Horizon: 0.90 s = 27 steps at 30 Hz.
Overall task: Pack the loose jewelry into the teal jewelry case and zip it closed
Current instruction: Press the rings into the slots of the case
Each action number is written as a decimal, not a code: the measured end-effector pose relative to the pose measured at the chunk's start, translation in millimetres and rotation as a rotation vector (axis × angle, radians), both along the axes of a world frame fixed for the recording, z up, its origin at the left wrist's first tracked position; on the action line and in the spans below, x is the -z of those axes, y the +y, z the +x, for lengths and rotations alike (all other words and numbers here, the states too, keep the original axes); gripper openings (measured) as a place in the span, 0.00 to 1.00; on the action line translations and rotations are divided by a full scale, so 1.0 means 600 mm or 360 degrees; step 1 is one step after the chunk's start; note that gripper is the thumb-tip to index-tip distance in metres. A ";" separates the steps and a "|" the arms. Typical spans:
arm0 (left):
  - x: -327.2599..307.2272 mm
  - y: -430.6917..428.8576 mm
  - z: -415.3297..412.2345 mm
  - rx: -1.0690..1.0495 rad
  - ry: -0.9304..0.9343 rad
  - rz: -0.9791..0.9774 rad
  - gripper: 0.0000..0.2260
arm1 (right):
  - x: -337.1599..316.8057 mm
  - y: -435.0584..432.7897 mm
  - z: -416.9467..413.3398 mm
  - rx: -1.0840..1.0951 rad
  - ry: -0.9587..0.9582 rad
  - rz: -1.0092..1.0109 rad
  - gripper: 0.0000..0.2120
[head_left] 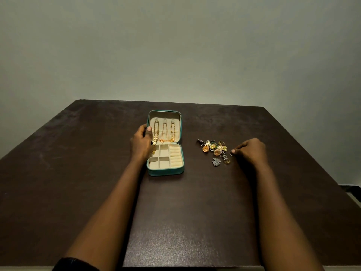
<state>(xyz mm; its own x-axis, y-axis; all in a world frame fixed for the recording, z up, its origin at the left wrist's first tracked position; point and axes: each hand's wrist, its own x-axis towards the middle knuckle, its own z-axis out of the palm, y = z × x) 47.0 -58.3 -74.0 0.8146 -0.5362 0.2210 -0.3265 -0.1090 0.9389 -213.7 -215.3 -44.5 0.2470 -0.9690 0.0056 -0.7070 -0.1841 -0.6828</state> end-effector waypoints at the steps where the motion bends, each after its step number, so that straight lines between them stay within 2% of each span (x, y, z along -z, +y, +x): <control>1: 0.001 -0.001 -0.001 -0.0016 -0.0033 0.0006 0.13 | 0.001 0.000 0.001 0.0003 0.0042 -0.0024 0.12; 5: -0.001 0.000 -0.005 -0.0035 -0.0136 0.0014 0.13 | 0.003 -0.001 0.004 0.0052 0.0068 -0.0119 0.10; 9: -0.004 0.001 -0.011 -0.0025 -0.0119 0.0014 0.13 | -0.013 0.018 0.019 0.0173 -0.0241 -0.0237 0.07; 11: -0.004 0.002 -0.012 -0.0010 -0.0086 0.0003 0.13 | -0.031 0.043 0.038 0.0034 -0.0422 -0.0192 0.05; 13: -0.003 0.001 -0.009 0.0021 -0.0034 -0.0004 0.13 | -0.044 0.073 0.066 -0.0160 -0.0479 -0.0135 0.05; 16: -0.001 -0.001 -0.005 0.0046 0.0023 0.0008 0.12 | -0.046 0.111 0.115 -0.0430 -0.0450 0.0022 0.06; 20: -0.002 -0.003 -0.004 0.0078 0.0096 0.0007 0.12 | -0.037 0.134 0.169 -0.0617 -0.0409 0.0037 0.06; 27: -0.003 -0.014 -0.007 0.0096 0.0188 -0.0021 0.12 | -0.008 0.145 0.197 -0.0413 -0.0491 -0.0008 0.06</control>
